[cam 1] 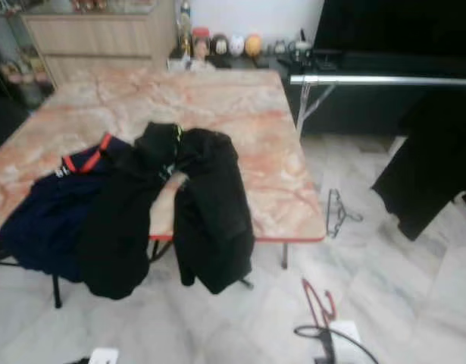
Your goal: Hang hanger
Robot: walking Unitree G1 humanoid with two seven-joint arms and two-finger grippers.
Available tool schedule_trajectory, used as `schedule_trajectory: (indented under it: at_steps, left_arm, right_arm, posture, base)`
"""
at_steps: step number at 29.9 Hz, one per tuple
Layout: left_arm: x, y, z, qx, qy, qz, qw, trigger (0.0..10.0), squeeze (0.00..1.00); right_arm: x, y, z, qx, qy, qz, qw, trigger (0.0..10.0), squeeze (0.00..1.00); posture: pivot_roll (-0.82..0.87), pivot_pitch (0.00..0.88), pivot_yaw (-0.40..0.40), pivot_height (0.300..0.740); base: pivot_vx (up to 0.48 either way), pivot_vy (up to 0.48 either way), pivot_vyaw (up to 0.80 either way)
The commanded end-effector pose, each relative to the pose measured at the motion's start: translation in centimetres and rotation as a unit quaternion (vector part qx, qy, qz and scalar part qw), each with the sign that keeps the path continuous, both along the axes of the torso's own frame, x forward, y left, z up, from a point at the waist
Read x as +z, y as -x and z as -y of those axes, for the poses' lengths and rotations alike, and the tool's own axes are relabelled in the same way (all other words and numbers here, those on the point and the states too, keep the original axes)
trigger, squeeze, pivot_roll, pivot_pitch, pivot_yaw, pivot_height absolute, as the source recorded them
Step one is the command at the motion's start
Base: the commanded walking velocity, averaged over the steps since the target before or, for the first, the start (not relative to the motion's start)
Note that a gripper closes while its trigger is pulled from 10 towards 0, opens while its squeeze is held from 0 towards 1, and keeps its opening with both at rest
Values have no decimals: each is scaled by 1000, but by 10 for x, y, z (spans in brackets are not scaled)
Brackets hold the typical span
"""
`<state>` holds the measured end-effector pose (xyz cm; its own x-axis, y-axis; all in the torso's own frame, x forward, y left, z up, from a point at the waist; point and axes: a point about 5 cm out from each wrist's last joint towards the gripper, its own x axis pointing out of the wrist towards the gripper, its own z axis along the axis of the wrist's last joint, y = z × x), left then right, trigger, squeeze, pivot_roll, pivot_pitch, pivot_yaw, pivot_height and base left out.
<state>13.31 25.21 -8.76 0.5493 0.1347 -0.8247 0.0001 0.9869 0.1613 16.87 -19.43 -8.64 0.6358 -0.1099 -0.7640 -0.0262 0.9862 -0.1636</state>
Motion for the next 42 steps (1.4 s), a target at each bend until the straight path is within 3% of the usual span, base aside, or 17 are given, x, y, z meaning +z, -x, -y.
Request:
schedule_trajectory:
  at_steps: [1,32,42]
  left_arm:
    - [-1,-1,4,-1,5,3,1000,10000,0]
    - [-1,-3,11,-5,14,13,1000,10000,0]
    - [-1,-7,16,0,26,23,999,10000,0]
  right_arm:
    - [0,3,9,-7,11,-3,1000,10000,0]
    - [0,3,11,-6,13,-4,1000,10000,0]
    - [1,3,13,-7,13,-6,1000,10000,0]
  posture:
    - [37,12,-12,740]
    - [32,44,-13,740]
    - [32,38,-14,740]
  base:
    - [0,-416,0]
    - [0,-415,0]
    - [0,-30,0]
